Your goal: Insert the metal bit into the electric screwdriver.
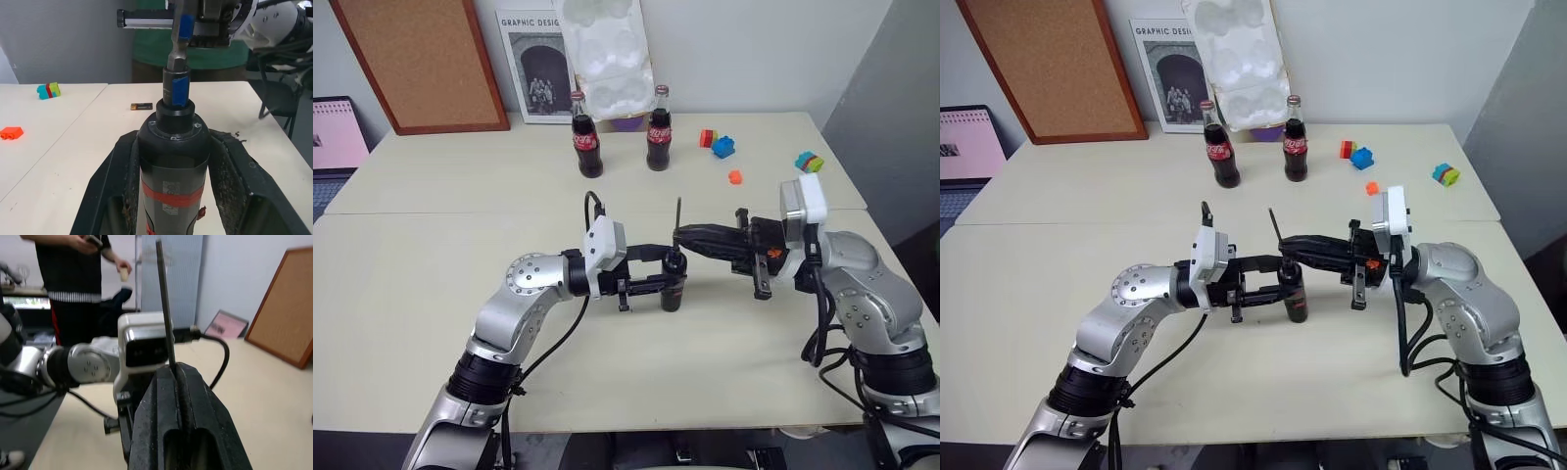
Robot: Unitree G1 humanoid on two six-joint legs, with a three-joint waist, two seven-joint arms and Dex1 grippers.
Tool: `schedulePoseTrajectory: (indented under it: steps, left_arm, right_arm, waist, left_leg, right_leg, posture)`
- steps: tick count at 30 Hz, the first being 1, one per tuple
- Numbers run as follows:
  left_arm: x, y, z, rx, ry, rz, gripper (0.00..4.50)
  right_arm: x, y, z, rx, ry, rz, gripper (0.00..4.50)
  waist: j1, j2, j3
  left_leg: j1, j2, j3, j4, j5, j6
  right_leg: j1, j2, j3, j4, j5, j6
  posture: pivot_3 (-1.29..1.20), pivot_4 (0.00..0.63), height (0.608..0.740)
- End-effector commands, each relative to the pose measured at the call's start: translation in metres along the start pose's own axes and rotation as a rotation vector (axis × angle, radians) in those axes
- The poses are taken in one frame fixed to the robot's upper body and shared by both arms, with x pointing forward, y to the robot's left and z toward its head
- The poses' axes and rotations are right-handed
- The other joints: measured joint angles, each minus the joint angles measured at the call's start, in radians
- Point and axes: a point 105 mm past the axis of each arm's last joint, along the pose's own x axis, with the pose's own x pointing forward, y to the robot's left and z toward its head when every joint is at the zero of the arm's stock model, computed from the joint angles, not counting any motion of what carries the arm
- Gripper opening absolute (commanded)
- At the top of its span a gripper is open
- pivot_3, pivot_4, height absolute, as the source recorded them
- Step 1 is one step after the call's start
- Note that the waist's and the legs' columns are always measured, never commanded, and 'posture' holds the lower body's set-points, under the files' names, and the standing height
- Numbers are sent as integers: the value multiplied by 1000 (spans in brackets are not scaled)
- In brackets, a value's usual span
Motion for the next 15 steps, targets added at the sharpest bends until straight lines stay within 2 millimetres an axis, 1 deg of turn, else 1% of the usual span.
schedulePoseTrajectory:
  steps: [1, 4, 7, 15]
  left_arm:
    - [0, 1, -1, 17, 20, 2, 1636]
    - [0, 1, -1, 18, 18, 0, 1636]
    - [1, 1, -1, 19, 18, -1, 1636]
    - [0, 0, -1, 21, 18, -3, 1635]
  right_arm:
    - [-1, -2, -15, 125, 98, 13, 0]
    - [-1, -7, -7, 180, 79, 10, 0]
    - [-3, -5, 0, 227, 70, 37, 0]
    - [-6, 3, 7, 211, 98, 125, 0]
  waist:
    - [0, 0, 0]
    - [0, 0, 0]
    - [1, 0, 0]
    - [0, 0, 0]
  left_leg:
    - [0, 0, 0, 0, 0, 0]
    - [0, 0, 0, 0, 0, 0]
    - [-1, 0, 0, 0, 0, 0]
    - [-1, 0, 0, 0, 0, 0]
  right_leg:
    - [0, 0, 0, 0, 0, 0]
    - [0, 0, 0, 0, 0, 0]
    - [0, 0, 0, -1, 0, 0]
    - [0, 0, 0, -2, 0, 0]
  posture:
    - [0, 150, 740]
    - [0, 150, 740]
    - [0, 150, 740]
    - [0, 150, 740]
